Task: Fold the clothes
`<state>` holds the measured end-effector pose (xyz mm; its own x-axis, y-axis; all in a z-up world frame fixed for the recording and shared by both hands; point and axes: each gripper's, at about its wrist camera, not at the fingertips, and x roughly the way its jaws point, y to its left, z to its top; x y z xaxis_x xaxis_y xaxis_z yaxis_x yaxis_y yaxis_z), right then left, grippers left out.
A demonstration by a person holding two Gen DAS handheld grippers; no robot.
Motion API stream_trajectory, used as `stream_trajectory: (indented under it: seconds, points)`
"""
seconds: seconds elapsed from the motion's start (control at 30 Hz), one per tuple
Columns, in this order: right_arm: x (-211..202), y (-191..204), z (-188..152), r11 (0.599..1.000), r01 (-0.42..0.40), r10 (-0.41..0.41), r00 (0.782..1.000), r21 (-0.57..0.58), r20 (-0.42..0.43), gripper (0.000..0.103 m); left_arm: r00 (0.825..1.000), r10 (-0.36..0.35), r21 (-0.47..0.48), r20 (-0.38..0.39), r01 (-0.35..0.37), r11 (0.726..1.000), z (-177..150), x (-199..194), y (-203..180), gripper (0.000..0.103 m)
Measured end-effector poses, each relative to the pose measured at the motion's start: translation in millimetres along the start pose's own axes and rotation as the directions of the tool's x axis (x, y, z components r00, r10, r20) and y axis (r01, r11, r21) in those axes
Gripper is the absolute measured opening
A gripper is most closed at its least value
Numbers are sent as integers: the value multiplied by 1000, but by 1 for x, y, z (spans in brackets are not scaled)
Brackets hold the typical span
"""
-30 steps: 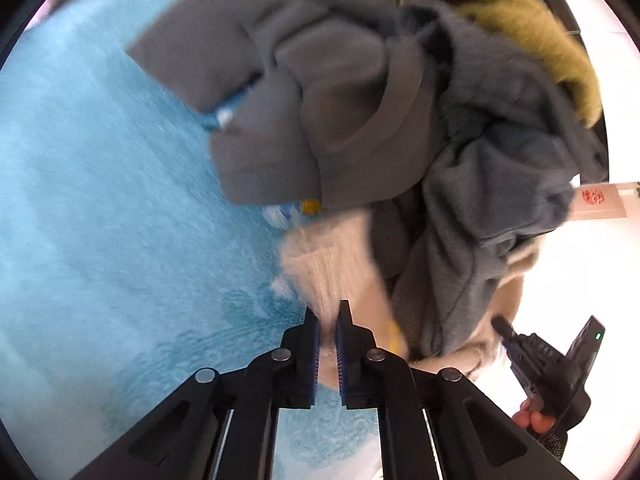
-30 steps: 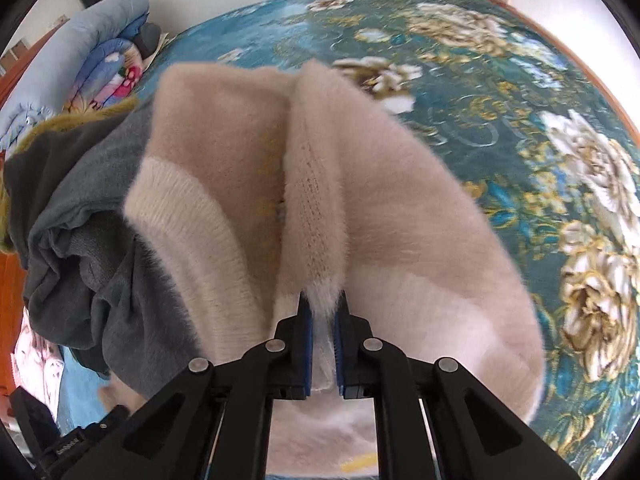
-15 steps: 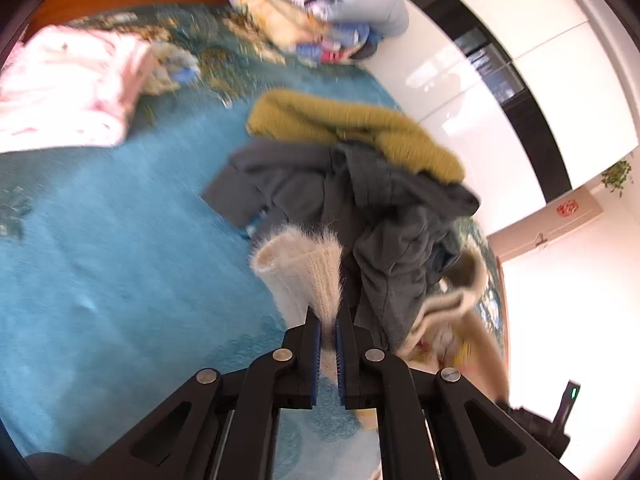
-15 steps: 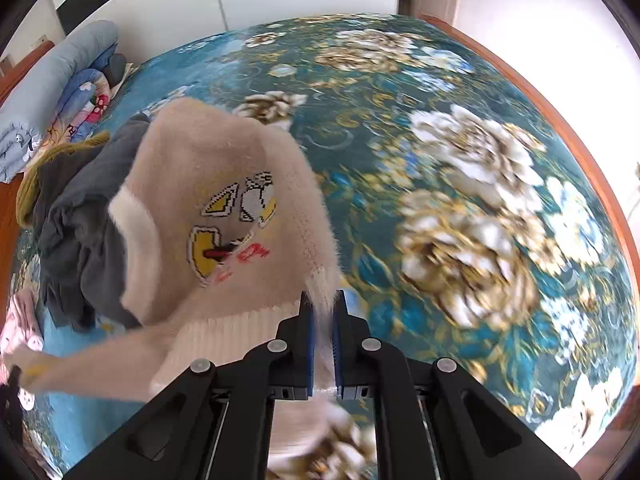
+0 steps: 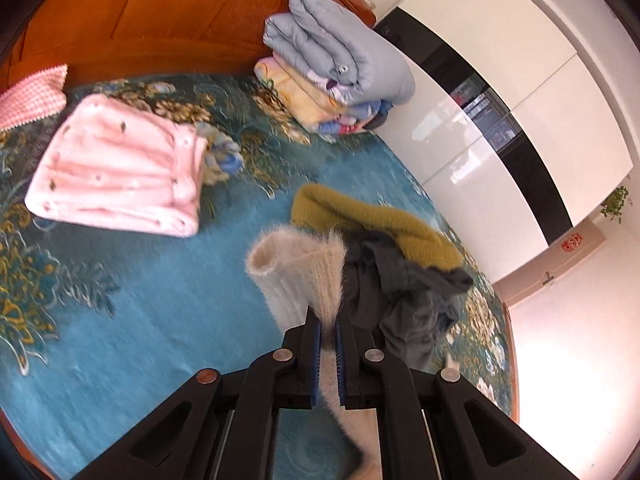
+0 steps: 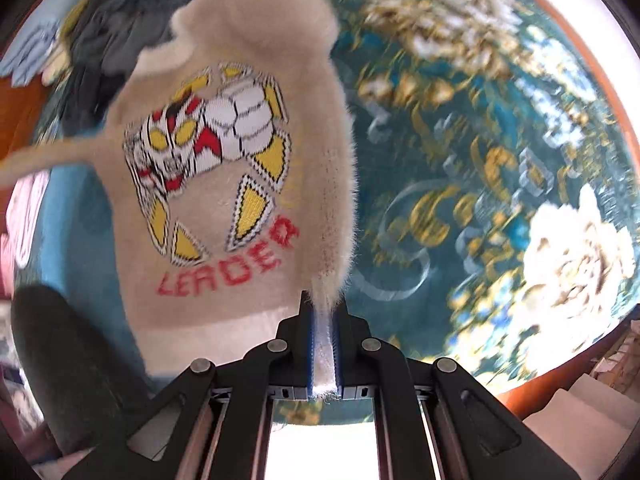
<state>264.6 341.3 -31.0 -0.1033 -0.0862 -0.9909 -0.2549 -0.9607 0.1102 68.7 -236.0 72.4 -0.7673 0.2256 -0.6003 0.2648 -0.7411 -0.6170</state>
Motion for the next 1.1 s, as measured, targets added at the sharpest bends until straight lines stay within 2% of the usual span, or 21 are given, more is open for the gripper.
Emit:
stream_trajectory:
  seconds: [0.1,0.2,0.3,0.33,0.4,0.47,0.53,0.67,0.77,0.9,0.93,1.0,1.07,1.1]
  points:
    - [12,6,-11,999,-23,22,1000,-24,-18,8,999,48,20,12,-49,999,13,1,9,7]
    - [5,3,-5,997,-65,65,998,-35,5,10,995,101,28,-17,-101,995,12,12,23,7]
    - [-11,-4,10,990,-121,125,991,-72,57,29,987,153,-5,-55,-153,988,3,27,44,7]
    - [-17,-7,17,988,-137,143,986,-74,81,41,983,174,-5,-64,-174,985,1,32,49,7]
    - [-30,-13,32,983,-168,177,975,-72,136,48,974,210,0,-79,-211,978,-3,38,57,7]
    - [-37,-19,51,984,-170,177,967,-55,182,57,965,244,3,-97,-245,970,-4,45,64,7]
    - [-33,-25,73,984,-175,176,961,-24,214,57,956,271,4,-114,-272,962,-4,51,70,7]
    - [-13,-43,118,957,-286,264,919,36,294,58,938,321,21,-131,-321,947,-10,61,73,7]
    - [12,-71,149,885,-429,341,861,179,377,59,934,317,4,-163,-321,947,-18,67,74,7]
    - [55,-106,182,741,-546,376,820,392,431,59,923,327,-38,-205,-341,939,-30,76,80,9]
    - [64,-113,189,706,-563,382,813,429,440,59,923,318,-61,-218,-338,939,-33,78,84,10]
    - [74,-120,205,686,-565,373,814,459,445,59,919,314,-84,-239,-342,936,-38,81,88,15]
    - [79,-124,220,691,-554,356,820,465,448,59,913,318,-95,-257,-351,932,-42,83,87,33]
    - [80,-124,229,702,-543,346,825,460,446,59,911,318,-102,-264,-355,929,-45,84,87,55]
